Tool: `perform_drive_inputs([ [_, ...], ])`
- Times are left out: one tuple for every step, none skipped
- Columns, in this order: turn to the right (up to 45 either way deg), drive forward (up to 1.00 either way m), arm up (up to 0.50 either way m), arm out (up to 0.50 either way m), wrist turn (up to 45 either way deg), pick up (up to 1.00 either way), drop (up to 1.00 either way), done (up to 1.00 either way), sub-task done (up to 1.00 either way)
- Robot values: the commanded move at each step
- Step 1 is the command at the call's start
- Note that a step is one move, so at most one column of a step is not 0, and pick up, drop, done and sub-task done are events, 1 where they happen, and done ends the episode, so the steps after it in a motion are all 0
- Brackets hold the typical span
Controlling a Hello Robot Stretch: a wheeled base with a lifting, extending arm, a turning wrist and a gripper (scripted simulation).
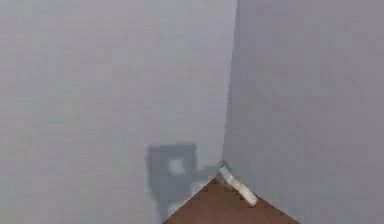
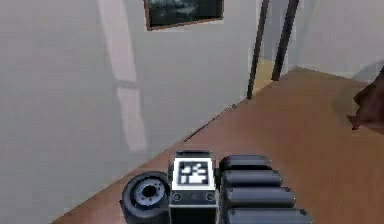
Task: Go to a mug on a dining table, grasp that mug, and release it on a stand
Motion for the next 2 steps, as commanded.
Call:
perform_drive_inputs([
  [45.0, 0.0, 0.0, 0.0, 0.0, 0.0, 0.0, 0.0, 0.0],
  [27.0, 0.0, 0.0, 0.0, 0.0, 0.0, 0.0, 0.0, 0.0],
])
